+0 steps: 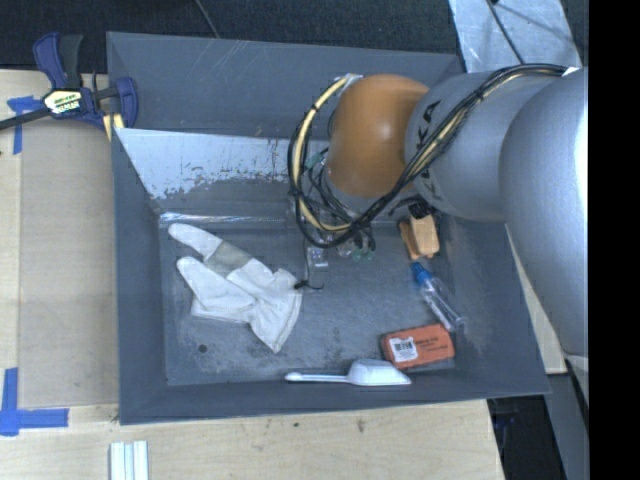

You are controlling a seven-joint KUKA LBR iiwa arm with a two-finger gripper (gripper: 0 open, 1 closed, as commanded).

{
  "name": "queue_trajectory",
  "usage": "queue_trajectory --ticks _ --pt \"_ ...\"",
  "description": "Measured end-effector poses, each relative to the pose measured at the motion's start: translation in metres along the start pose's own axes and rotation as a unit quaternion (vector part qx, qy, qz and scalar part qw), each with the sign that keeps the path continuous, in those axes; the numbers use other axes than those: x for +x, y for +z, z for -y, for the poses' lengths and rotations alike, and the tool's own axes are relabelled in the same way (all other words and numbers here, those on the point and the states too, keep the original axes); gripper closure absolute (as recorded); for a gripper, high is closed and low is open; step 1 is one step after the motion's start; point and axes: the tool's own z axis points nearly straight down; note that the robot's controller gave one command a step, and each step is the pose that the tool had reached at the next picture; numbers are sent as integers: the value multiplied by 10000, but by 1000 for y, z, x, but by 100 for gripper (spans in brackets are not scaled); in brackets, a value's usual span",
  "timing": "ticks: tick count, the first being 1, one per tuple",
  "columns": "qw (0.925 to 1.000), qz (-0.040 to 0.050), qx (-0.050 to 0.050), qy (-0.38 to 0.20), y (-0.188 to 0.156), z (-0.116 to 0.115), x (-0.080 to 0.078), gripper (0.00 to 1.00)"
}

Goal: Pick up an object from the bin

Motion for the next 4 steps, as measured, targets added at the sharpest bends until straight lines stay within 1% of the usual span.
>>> queue_trajectory --ticks 1,2,3,4 --pt "9998 13 -1 -221 -2 -8 0 0" --pt "9865 5 -8 -1640 3 -13 22 0" --pt "9847 -7 4 -1742 10 -47 30 0" --pt "9747 28 -17 -2233 18 -59 37 100"
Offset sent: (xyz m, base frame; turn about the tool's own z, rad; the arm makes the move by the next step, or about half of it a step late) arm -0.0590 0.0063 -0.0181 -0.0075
